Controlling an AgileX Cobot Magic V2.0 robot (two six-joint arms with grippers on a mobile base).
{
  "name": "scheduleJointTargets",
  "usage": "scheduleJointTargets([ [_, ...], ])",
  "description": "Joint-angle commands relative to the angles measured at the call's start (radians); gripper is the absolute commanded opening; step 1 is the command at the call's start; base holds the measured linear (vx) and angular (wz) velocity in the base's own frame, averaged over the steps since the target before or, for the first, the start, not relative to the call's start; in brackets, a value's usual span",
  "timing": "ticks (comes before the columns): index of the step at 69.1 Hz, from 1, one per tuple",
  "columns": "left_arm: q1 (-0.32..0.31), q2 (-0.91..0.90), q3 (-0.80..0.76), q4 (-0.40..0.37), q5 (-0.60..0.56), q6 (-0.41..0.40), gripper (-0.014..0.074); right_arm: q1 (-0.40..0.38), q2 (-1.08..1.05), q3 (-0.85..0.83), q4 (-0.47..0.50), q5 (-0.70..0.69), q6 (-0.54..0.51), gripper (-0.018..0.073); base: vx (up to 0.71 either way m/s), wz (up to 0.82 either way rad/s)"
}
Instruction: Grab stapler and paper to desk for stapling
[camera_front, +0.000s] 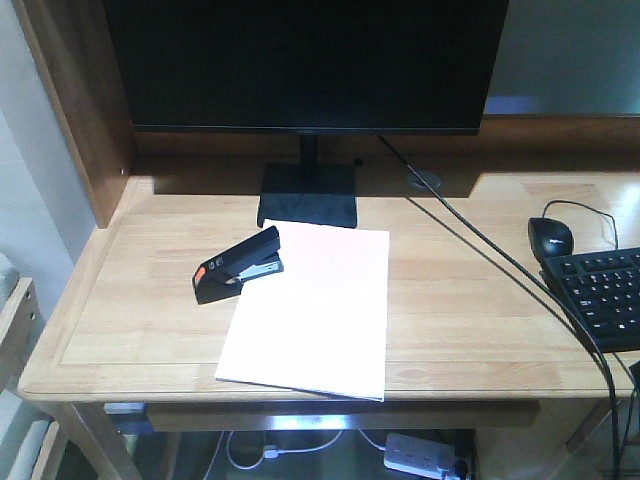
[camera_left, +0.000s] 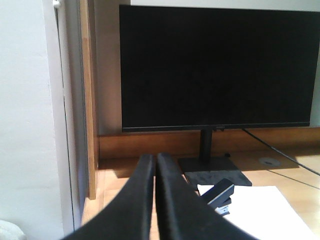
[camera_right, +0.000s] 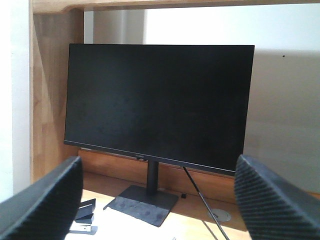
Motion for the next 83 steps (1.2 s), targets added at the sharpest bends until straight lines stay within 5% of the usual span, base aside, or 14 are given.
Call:
scheduleJointTargets([
  [1, 0.001, 0.012, -0.019, -0.011, -0.062, -0.009, -0.0006, -0.005, 0.012, -0.028, -0.053, 0.019, -0.006, 0.0583, 0.00, 0.00],
  [24, 0.001, 0.012, -0.019, -0.011, -0.062, -0.009, -0.0006, -0.005, 0.012, -0.028, -0.043, 0.086, 0.015, 0.0498, 0.00, 0.00],
  [34, 0.001, 0.012, -0.019, -0.011, -0.062, -0.009, -0.0006, -0.005, 0.012, -0.028, -0.052, 0.087, 0.042, 0.0248, 0.00, 0.00],
  [41, 0.001, 0.012, -0.019, -0.011, -0.062, -0.009, -0.0006, -0.005, 0.012, -0.028, -0.054, 0.070, 0.040, -0.0014, 0.00, 0.00],
  [83, 0.001, 0.011, 0.011, -0.011, -0.079, -0.009, -0.0006, -0.005, 0.012, -0.028, -0.057, 0.079, 0.040, -0.0010, 0.00, 0.00],
])
